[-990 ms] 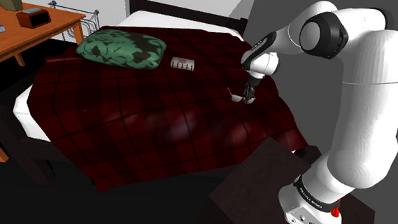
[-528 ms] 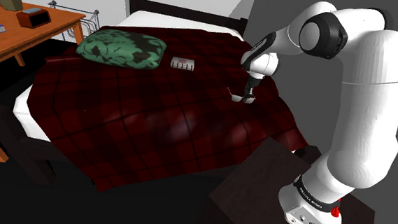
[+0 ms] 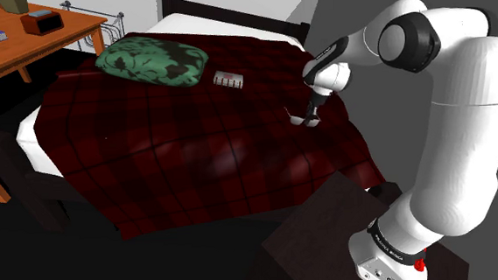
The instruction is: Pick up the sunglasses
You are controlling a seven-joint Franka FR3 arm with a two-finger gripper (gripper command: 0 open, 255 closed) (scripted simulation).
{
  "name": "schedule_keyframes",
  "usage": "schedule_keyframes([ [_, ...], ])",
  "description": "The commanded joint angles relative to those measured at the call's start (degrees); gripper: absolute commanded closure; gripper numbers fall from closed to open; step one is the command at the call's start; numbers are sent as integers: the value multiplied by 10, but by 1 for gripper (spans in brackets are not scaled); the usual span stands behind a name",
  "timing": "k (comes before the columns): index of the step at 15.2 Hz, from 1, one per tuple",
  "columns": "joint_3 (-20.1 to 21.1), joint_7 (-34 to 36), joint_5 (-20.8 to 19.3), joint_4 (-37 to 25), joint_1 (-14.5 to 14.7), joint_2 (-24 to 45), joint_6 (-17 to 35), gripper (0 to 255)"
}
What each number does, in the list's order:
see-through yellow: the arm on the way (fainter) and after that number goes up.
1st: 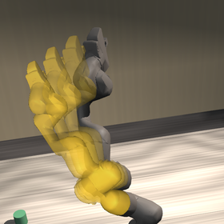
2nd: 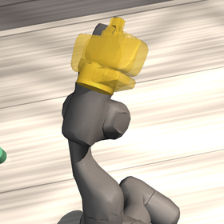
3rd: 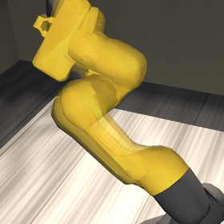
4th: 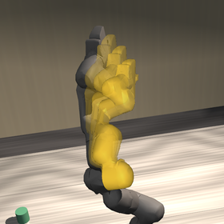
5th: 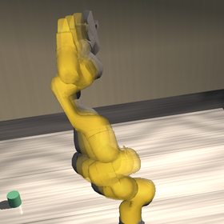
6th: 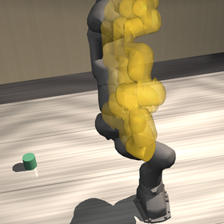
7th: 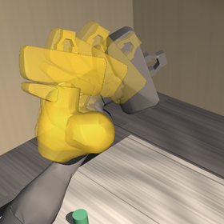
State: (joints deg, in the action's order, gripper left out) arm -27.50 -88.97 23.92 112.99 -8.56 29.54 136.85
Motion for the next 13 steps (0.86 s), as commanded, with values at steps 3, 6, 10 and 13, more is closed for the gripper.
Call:
schedule_keyframes([
  [3, -12, 10, -16, 1, 7, -23, -20, 255],
  [6, -20, 18, -28, -1, 13, -39, -36, 255],
  [10, -29, 29, -44, -5, 20, -60, -58, 255],
  [13, -32, 32, -49, -6, 22, -66, -65, 255],
])
